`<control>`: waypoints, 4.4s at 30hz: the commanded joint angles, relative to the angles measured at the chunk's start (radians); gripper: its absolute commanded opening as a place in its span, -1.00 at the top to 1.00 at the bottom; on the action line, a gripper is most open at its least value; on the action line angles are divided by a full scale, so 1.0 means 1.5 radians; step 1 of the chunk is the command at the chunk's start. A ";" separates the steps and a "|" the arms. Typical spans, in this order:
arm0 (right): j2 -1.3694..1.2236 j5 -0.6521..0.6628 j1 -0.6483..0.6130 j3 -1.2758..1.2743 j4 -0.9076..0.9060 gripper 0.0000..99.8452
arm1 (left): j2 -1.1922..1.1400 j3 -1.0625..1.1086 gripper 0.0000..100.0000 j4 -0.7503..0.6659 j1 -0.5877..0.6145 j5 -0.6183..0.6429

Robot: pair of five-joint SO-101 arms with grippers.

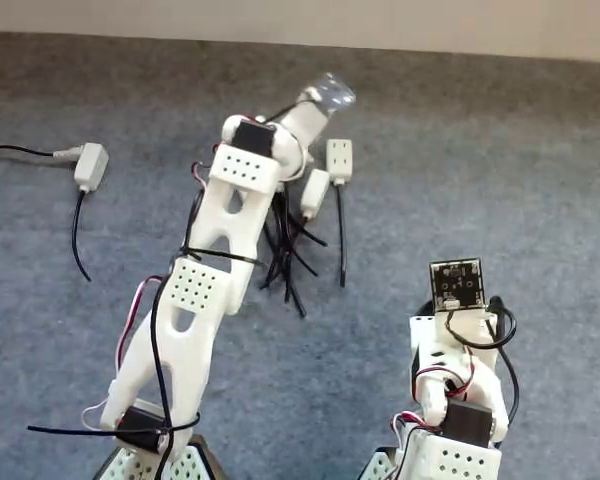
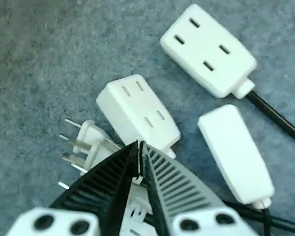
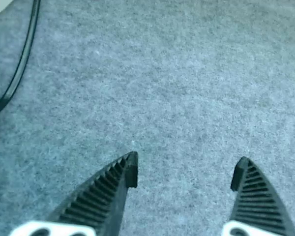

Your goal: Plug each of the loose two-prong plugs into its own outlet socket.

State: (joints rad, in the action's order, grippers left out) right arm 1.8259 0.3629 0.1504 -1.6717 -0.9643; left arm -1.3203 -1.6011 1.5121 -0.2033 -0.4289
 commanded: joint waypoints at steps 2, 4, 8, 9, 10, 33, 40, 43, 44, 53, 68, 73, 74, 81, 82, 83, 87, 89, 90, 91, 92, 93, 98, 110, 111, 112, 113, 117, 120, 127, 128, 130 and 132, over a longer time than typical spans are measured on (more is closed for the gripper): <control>0.004 0.007 -0.012 -0.079 -0.006 0.40 | 0.006 -0.026 0.65 -0.064 0.009 0.117; 0.004 0.007 -0.012 -0.079 -0.006 0.40 | -0.006 -0.027 0.56 -0.085 0.005 0.145; 0.004 0.007 -0.012 -0.079 -0.006 0.40 | -0.006 -0.034 0.50 -0.090 0.005 0.176; 0.004 0.007 -0.012 -0.079 -0.006 0.40 | 0.002 -0.043 0.50 -0.086 0.006 0.185; 0.004 0.007 -0.012 -0.079 -0.005 0.40 | 0.011 -0.046 0.50 -0.085 0.007 0.195; 0.004 0.007 -0.012 -0.079 -0.005 0.40 | 0.105 -0.026 0.50 -0.091 -0.013 0.234; 0.004 0.007 -0.012 -0.079 -0.005 0.40 | 0.006 -0.024 0.50 -0.125 -0.022 0.234; 0.004 0.007 -0.012 -0.079 -0.005 0.40 | -0.026 -0.024 0.50 -0.125 -0.022 0.234; 0.004 0.007 -0.012 -0.079 -0.004 0.40 | -0.033 -0.024 0.50 -0.125 -0.022 0.233; 0.004 0.007 -0.012 -0.079 -0.004 0.40 | -0.053 -0.024 0.99 -0.119 -0.020 0.219; 0.004 0.007 -0.012 -0.079 -0.003 0.40 | 0.230 -0.037 0.99 0.001 -0.020 0.165; 0.004 0.007 -0.012 -0.079 -0.003 0.40 | 0.418 -0.035 0.99 0.149 -0.022 0.165; 0.004 0.007 -0.012 -0.079 -0.002 0.40 | 0.449 -0.029 0.99 0.175 -0.022 0.165; 0.004 0.007 -0.012 -0.079 -0.002 0.40 | 0.707 0.450 0.99 0.181 -0.051 0.111; 0.004 0.007 -0.012 -0.079 -0.002 0.40 | 0.748 0.538 0.99 0.181 -0.070 0.095; 0.004 0.007 -0.012 -0.079 -0.002 0.40 | 0.789 0.626 0.99 0.181 -0.090 0.072; 0.004 0.007 -0.012 -0.079 -0.002 0.40 | 0.961 0.920 0.99 0.180 -0.173 -0.004; 0.004 0.007 -0.012 -0.079 -0.002 0.40 | 1.043 1.035 0.99 0.179 -0.202 -0.033; 0.004 0.007 -0.012 -0.079 -0.002 0.40 | 1.083 1.090 0.99 0.178 -0.212 -0.048; 0.004 0.007 -0.012 -0.079 -0.002 0.40 | 1.122 1.145 0.99 0.169 -0.215 -0.071; 0.004 0.007 -0.011 -0.079 -0.002 0.40 | 1.160 1.204 0.99 0.151 -0.215 -0.090; 0.004 0.007 -0.011 -0.079 -0.002 0.40 | 1.198 1.268 0.99 0.130 -0.214 -0.105; 0.004 0.007 -0.011 -0.079 -0.002 0.40 | 1.372 1.581 0.99 -0.006 -0.219 -0.158; 0.004 0.007 -0.011 -0.079 -0.004 0.40 | 1.617 1.891 0.99 -0.165 -0.274 -0.211; 0.004 0.007 -0.011 -0.079 -0.004 0.40 | 1.618 1.898 0.99 -0.178 -0.262 -0.211; 0.004 0.007 -0.011 -0.079 -0.004 0.40 | 1.618 1.904 0.99 -0.186 -0.252 -0.211; 0.004 0.007 -0.011 -0.079 -0.004 0.40 | 1.618 1.910 0.98 -0.193 -0.246 -0.213; 0.004 0.007 -0.011 -0.079 -0.004 0.40 | 1.619 1.938 0.98 -0.200 -0.241 -0.212; 0.004 0.007 -0.011 -0.079 -0.004 0.40 | 1.623 1.943 0.98 -0.199 -0.239 -0.212; 0.004 0.007 -0.011 -0.079 -0.004 0.40 | 1.624 1.941 0.62 -0.198 -0.239 -0.214; 0.004 0.007 -0.012 -0.079 -0.004 0.40 | 1.624 1.940 0.64 -0.198 -0.239 -0.213; 0.004 0.007 -0.012 -0.079 -0.004 0.40 | 1.624 1.927 0.70 -0.195 -0.239 -0.212; 0.004 0.007 -0.012 -0.079 -0.004 0.40 | 1.624 1.905 0.77 -0.195 -0.239 -0.211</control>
State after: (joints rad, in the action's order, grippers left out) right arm 1.8259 0.3629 0.1488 -1.6717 -0.9643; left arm 1.1086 1.3126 1.2267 -0.5731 -0.7403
